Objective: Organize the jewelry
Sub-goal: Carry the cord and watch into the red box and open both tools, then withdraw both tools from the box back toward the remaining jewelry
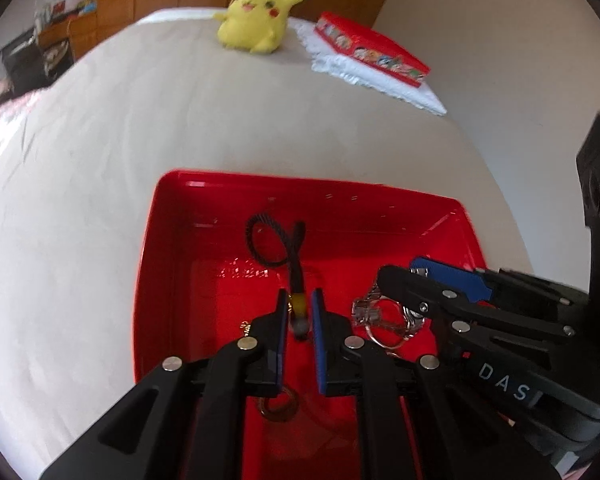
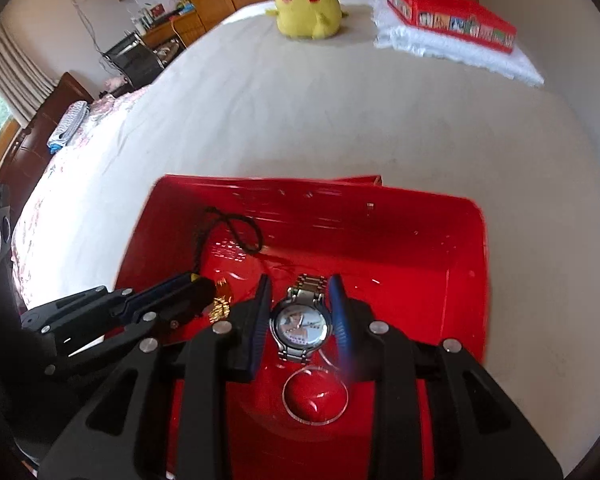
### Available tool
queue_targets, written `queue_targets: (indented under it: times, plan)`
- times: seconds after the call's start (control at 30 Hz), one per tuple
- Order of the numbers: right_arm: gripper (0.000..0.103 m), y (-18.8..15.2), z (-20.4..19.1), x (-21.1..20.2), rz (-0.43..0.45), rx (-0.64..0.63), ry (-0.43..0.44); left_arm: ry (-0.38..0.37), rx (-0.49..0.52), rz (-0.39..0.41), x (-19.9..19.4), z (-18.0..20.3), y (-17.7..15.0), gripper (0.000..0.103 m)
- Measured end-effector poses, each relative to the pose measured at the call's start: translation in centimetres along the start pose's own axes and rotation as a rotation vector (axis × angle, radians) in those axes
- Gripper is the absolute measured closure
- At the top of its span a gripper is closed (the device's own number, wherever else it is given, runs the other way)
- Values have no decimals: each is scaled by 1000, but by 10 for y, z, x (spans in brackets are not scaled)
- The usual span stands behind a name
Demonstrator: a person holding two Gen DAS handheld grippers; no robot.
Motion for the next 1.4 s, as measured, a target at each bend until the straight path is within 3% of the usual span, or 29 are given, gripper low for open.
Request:
queue_targets:
  times: [0.13,0.47,0.53,0.6,0.73,0.8,0.87,1.13,1.4]
  plan:
    - [74,-3,3,0,19,-6,-34,-3,-9,-14,-1,-6,-1,70]
    - [74,-34,12,-52,84,-11,-55,25,32,56,-56,-7,-29,69]
    - [74,-46,12,-64,94,-11,-43,37,48,85,-73,-6,-44,65]
    - [73,-62,10,-77,106,-19,-34,54,59,110,-86,-5,-57,54]
    - [73,-92,4,-96,125,-23,-27,100,88,155,-115,-3,-92,49]
    - [68,-109,1,-104,134,-26,-17,111,94,175,-126,-2,-107,39]
    - [62,-123,-1,-110,146,-31,-17,139,106,201,-135,0,-119,39]
    - [61,-177,-11,-119,130,-45,-1,172,103,282,-172,-2,-164,29]
    - [56,-216,-20,-126,106,-50,-5,184,87,297,-193,-7,-197,25]
Point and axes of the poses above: each gripper's, at about its wrist camera, not at the fingertips, and x roughly the way its jaws point, z to its right, y to its top, the point moved 1 cm from there along x, roughly the way its jaws point, and after that the axes turned 4 degrees about z, right-handed, at the moved point
